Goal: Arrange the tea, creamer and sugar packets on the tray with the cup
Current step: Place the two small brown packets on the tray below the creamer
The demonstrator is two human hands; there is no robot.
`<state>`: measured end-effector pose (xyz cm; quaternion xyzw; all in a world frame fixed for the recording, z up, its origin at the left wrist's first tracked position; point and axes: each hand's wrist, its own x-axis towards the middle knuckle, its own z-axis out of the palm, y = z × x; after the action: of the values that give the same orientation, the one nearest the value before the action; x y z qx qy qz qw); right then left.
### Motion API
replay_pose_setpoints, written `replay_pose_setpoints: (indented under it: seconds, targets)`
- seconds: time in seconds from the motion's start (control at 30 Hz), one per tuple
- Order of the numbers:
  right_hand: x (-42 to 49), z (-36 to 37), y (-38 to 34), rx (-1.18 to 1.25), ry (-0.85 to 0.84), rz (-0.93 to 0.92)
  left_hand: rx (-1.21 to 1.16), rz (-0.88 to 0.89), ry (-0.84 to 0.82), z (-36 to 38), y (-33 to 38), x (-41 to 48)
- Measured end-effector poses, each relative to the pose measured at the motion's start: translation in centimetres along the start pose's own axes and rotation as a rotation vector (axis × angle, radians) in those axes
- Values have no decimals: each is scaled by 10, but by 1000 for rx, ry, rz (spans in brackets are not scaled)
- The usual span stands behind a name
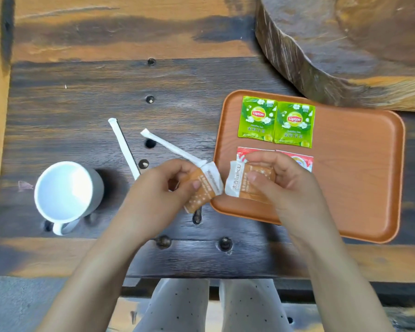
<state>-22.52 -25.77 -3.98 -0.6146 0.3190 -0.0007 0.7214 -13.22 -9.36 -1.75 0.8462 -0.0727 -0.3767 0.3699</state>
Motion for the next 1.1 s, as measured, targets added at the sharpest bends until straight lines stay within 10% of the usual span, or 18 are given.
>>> replay_pose_setpoints:
  seconds: [0.8, 1.1]
  targets:
    - [-40, -83, 32, 17, 234, 62, -587, -224, 218, 99, 20, -4]
    - [-38, -82, 41, -109, 245, 71, -96, -35, 234, 118, 11, -14]
